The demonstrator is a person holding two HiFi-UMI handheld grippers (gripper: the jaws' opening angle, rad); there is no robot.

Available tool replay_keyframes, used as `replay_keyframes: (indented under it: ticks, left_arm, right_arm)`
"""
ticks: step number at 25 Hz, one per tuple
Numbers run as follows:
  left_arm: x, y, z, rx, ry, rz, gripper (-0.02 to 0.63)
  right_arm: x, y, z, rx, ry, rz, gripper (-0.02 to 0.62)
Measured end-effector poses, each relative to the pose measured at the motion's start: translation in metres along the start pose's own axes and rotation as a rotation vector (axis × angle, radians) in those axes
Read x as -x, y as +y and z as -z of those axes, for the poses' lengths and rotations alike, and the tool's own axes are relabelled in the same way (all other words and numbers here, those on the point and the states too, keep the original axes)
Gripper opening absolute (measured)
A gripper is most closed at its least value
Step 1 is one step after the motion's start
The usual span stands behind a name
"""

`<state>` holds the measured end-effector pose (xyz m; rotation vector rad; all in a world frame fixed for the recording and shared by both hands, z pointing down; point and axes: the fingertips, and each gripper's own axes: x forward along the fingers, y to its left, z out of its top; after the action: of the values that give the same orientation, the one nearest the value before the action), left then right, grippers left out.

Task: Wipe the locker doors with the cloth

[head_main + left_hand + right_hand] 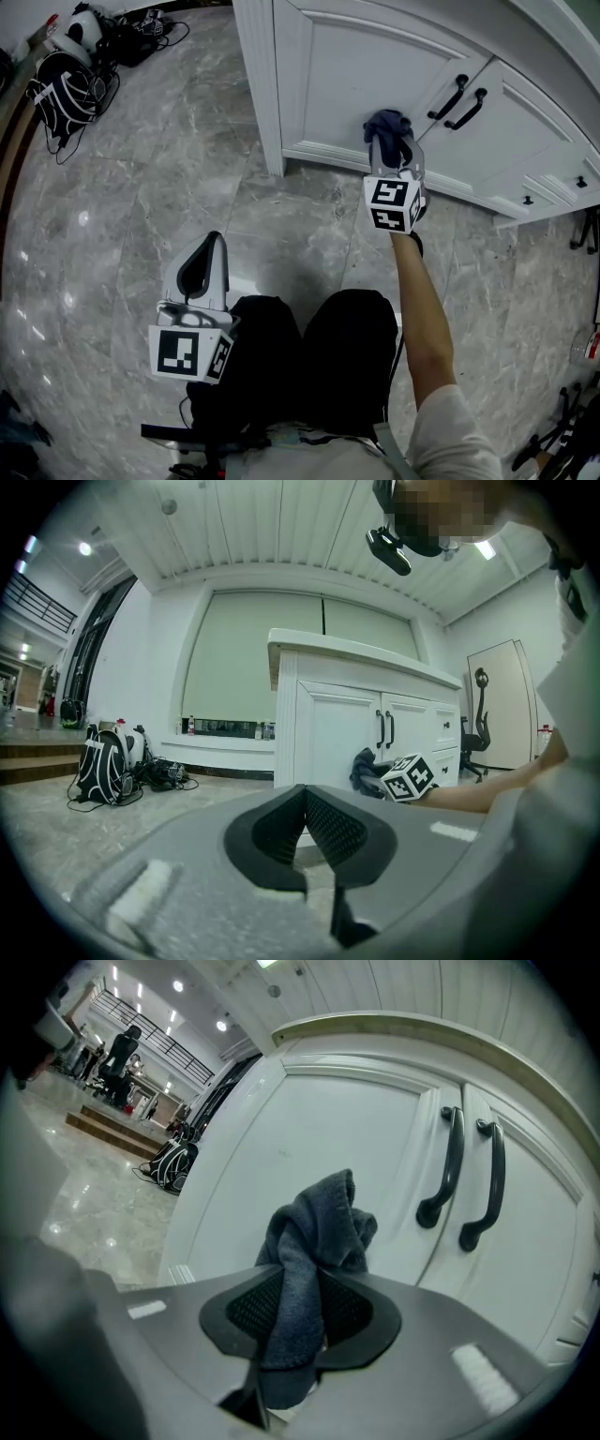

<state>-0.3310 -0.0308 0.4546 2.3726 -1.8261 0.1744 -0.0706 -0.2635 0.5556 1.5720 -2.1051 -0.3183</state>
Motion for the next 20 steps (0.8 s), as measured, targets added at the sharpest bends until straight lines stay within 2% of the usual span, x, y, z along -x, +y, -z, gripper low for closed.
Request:
replay_keyframes:
  ticks: [7, 20]
  left_arm:
    - [0.007, 0.011, 0.002, 0.007, -0.001, -0.016, 0.002]
    - [0.018, 0.031, 0.005, 0.019, 0.0, -0.046, 0.002]
  right_arm:
    - [-0.005, 0.018, -0.005, -0.027, -0.014, -0.012, 0.109]
    - [-0.03, 0.093, -0.048, -0.012, -0.057, -0.124, 0.109]
